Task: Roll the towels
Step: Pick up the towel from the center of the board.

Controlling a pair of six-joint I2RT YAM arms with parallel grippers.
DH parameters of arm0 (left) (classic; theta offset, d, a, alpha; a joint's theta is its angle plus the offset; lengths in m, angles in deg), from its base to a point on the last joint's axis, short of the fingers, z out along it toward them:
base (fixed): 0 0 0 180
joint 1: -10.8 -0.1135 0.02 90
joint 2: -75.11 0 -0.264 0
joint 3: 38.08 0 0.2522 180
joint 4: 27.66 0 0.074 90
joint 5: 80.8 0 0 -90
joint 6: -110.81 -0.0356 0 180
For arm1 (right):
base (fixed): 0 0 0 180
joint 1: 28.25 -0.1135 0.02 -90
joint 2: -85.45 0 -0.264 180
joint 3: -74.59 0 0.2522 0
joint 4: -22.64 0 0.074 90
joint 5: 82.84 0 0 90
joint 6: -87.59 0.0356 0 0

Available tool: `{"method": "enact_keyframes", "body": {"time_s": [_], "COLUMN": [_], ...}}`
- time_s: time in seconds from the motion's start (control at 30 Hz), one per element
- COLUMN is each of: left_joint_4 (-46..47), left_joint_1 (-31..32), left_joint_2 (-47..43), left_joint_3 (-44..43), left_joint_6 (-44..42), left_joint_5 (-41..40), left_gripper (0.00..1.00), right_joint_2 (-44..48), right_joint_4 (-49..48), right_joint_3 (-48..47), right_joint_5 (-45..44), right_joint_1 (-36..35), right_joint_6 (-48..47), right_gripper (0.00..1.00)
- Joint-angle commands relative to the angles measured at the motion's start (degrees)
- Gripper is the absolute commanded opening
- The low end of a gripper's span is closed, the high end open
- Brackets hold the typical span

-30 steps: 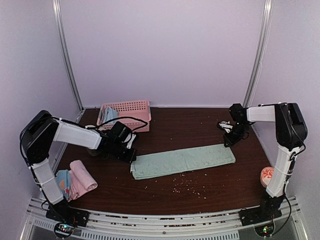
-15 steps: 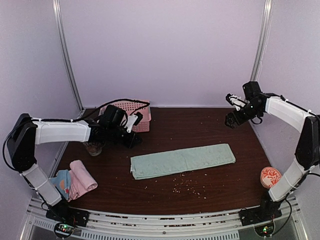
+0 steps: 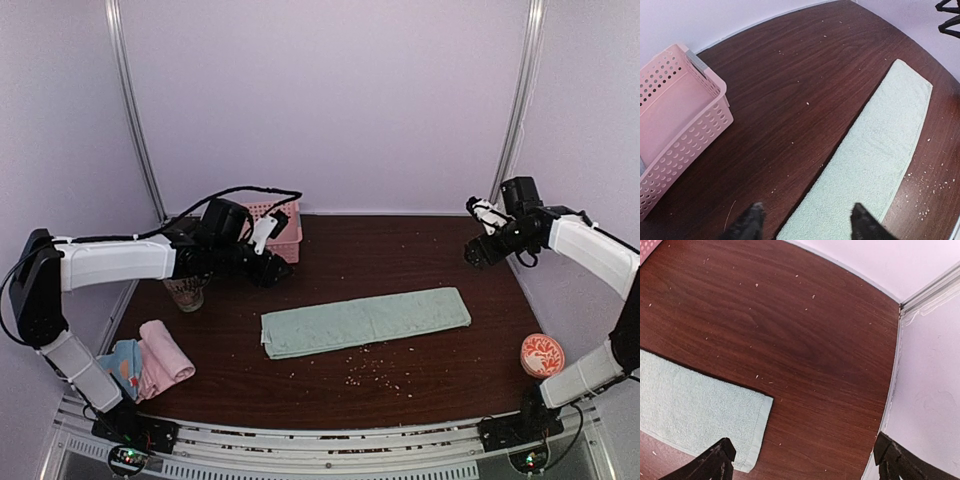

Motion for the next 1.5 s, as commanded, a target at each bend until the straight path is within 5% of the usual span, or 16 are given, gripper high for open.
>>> {"method": "enact_keyframes", "body": {"time_s": [0.0,0.13,0.37,0.53,0.67,0.77,0.93,1.03,1.17,1.47], "left_joint_4": [-0.71,-6.97,4.83,5.57,0.51,1.47,15.52,13.06,6.31,4.23], "left_joint_1": [1.84,2.3,4.25,6.16,6.27,6.34,6.28,6.11,6.07,6.09], "left_joint_2": [-0.5,3.04,1.22,0.59,2.69,2.32,-1.4,-0.3,3.43,6.82], "left_joint_3": [-4.8,-9.64,-2.85,-6.45,-11.36,-11.84,-3.44,-3.74,-6.51,-6.1], "left_joint_6": [1.25,-1.91,-2.18,-2.51,-0.91,-2.82,-1.91,3.15,1.61,5.52], "left_joint_5": [-5.86,-7.6,-5.18,-19.07,-37.71,-42.45,-36.32,-33.76,-25.07,-13.07], "left_gripper": [0.98,0.98,0.98,0.98,0.98,0.98,0.98,0.97,0.83,0.71], "right_joint_2": [-1.81,-13.27,-20.4,-23.32,-25.22,-26.28,-28.09,-28.89,-29.02,-29.54], "right_joint_4": [-3.2,7.29,10.19,10.83,11.0,10.97,10.68,10.16,7.68,5.7], "right_joint_3": [1.92,-3.01,-2.04,-2.09,-2.58,-3.05,-3.59,-3.78,-3.19,-3.25], "right_joint_5": [3.67,9.67,13.32,15.91,16.44,16.61,17.66,17.79,13.52,5.06], "right_joint_1": [4.16,4.6,4.7,4.7,4.67,4.7,4.61,4.33,3.13,-0.03], "right_joint_6": [1.37,0.61,0.83,1.08,1.08,1.22,1.78,2.05,4.3,5.56], "right_gripper": [1.0,0.85,0.59,0.54,0.5,0.48,0.45,0.4,0.31,0.31]}}
